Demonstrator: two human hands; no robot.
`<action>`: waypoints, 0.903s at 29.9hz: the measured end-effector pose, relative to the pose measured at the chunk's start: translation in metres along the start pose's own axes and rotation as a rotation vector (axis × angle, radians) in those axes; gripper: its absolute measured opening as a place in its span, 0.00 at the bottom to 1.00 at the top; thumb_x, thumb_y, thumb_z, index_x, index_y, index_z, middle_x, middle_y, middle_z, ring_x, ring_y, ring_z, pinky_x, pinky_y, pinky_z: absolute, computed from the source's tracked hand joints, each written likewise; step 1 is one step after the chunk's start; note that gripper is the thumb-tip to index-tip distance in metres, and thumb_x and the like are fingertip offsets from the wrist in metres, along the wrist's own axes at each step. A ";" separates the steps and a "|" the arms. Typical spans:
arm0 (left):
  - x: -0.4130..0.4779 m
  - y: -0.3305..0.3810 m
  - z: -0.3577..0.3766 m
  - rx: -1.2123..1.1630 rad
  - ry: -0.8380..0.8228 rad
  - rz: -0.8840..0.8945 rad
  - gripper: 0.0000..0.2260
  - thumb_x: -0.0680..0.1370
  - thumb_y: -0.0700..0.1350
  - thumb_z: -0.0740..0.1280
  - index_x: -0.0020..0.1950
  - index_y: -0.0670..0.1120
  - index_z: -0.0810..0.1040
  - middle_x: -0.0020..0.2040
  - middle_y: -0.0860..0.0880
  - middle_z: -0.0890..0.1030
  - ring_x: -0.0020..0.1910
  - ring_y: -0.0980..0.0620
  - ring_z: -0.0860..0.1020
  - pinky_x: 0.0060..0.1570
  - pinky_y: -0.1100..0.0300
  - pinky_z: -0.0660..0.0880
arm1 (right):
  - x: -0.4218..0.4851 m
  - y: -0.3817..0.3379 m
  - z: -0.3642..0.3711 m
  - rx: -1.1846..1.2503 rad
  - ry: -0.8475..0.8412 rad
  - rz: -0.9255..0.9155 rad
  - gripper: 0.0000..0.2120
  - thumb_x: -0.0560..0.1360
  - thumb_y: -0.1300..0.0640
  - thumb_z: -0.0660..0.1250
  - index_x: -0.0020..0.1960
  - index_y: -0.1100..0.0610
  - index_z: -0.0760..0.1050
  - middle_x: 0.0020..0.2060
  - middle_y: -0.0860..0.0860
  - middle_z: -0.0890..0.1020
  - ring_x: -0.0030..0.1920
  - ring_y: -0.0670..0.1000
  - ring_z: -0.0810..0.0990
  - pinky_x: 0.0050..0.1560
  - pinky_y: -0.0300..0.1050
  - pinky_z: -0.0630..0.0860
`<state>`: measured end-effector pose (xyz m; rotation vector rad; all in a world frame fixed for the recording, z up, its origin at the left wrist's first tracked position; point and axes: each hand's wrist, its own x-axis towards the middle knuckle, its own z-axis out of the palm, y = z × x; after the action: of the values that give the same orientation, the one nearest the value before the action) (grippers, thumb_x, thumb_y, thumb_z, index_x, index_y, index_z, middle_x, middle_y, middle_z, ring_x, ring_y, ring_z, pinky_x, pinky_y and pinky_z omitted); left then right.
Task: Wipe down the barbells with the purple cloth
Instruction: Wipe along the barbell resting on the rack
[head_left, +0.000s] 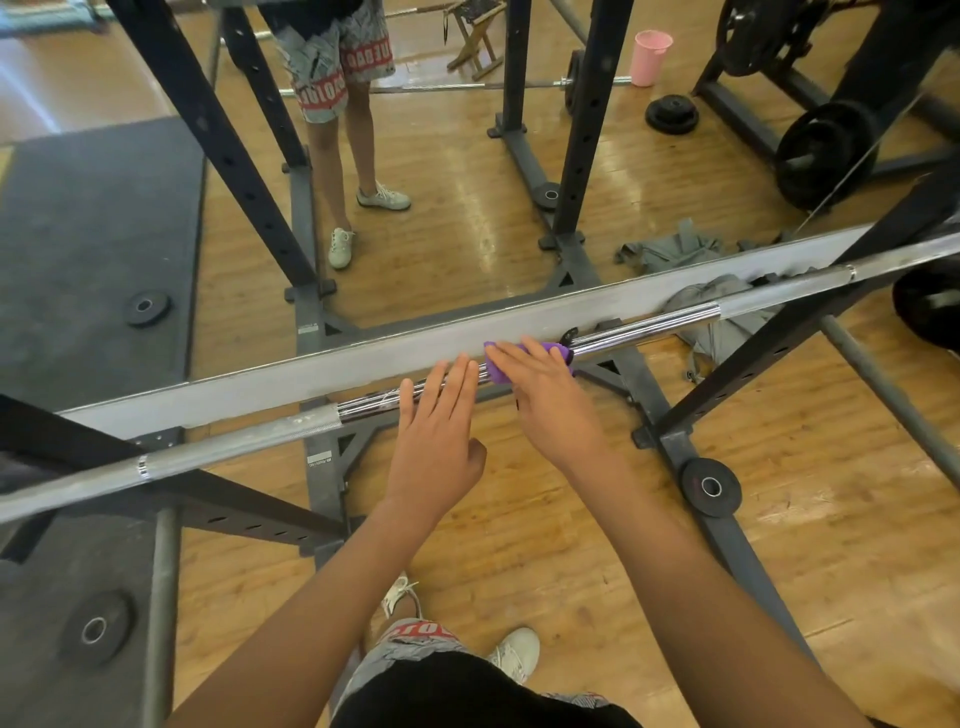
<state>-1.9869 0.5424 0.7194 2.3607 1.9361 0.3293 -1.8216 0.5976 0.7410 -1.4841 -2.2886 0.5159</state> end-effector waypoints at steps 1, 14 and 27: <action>0.000 -0.002 -0.001 0.000 -0.009 0.011 0.42 0.71 0.44 0.68 0.82 0.45 0.55 0.83 0.48 0.55 0.81 0.47 0.51 0.78 0.39 0.51 | 0.001 0.006 -0.002 0.012 0.010 -0.013 0.33 0.77 0.74 0.60 0.78 0.53 0.65 0.76 0.47 0.70 0.78 0.54 0.60 0.79 0.55 0.51; -0.013 -0.053 -0.025 0.043 -0.073 0.035 0.36 0.77 0.45 0.63 0.83 0.46 0.52 0.82 0.48 0.55 0.81 0.49 0.53 0.78 0.45 0.51 | -0.014 0.020 0.018 0.145 0.354 0.240 0.31 0.77 0.75 0.59 0.78 0.57 0.65 0.76 0.51 0.69 0.80 0.55 0.55 0.79 0.54 0.57; -0.013 -0.055 -0.028 0.031 -0.155 0.075 0.40 0.76 0.46 0.64 0.83 0.46 0.47 0.83 0.49 0.48 0.82 0.51 0.44 0.78 0.42 0.48 | -0.007 -0.008 0.054 0.226 0.531 0.312 0.30 0.79 0.73 0.60 0.79 0.56 0.63 0.78 0.51 0.66 0.80 0.51 0.52 0.78 0.45 0.55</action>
<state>-2.0482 0.5385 0.7348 2.4032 1.8011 0.1175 -1.8510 0.5824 0.6973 -1.6323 -1.5568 0.3862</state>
